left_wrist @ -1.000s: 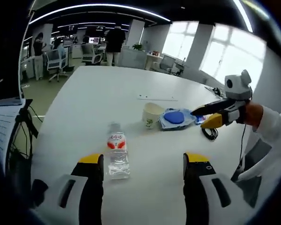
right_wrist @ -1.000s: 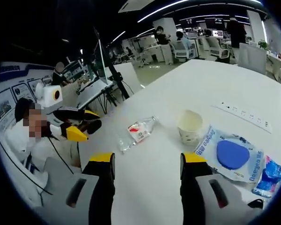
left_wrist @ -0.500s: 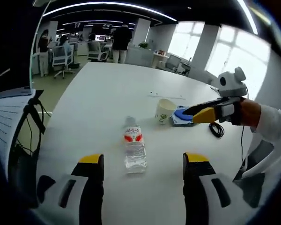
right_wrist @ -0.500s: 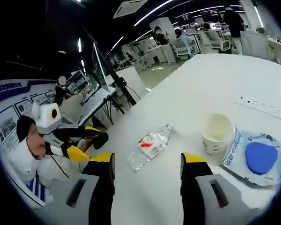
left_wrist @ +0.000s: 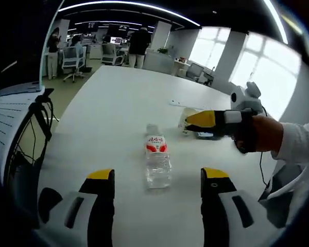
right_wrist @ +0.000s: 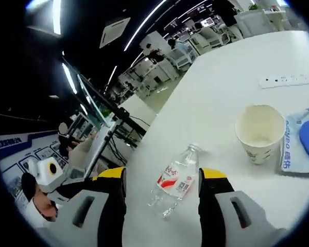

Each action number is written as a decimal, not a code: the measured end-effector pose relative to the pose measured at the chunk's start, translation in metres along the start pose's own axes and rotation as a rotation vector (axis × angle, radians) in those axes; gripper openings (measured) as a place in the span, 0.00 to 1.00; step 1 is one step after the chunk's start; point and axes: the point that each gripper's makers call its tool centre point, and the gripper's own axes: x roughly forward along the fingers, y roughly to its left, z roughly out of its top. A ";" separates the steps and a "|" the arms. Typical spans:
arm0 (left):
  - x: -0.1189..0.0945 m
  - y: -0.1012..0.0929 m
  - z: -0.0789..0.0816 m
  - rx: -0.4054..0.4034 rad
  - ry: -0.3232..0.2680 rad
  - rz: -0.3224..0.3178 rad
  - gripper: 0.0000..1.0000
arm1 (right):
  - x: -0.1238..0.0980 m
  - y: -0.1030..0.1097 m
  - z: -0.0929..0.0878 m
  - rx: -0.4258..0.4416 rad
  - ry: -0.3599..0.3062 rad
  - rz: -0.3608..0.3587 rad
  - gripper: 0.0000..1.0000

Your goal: Arrange the tabletop items into an orderly group along one side of the table until the central work area is clear of visible clutter.

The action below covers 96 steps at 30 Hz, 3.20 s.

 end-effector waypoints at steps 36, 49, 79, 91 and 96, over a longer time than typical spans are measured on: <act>0.000 -0.027 -0.040 -0.095 0.000 -0.246 0.62 | 0.077 -0.063 -0.002 0.331 -0.188 -0.161 0.41; 0.005 -0.026 -0.048 -0.106 0.010 -0.253 0.60 | 0.083 -0.068 0.001 0.396 -0.213 -0.146 0.31; 0.045 -0.009 -0.020 -0.093 -0.039 -0.253 0.58 | 0.074 -0.055 0.005 0.358 -0.255 -0.096 0.19; 0.082 0.001 0.000 -0.084 -0.059 -0.324 0.54 | 0.065 -0.020 0.016 0.145 -0.246 0.035 0.19; 0.084 -0.008 -0.007 -0.071 -0.035 -0.392 0.53 | 0.059 0.007 0.017 0.025 -0.224 0.130 0.19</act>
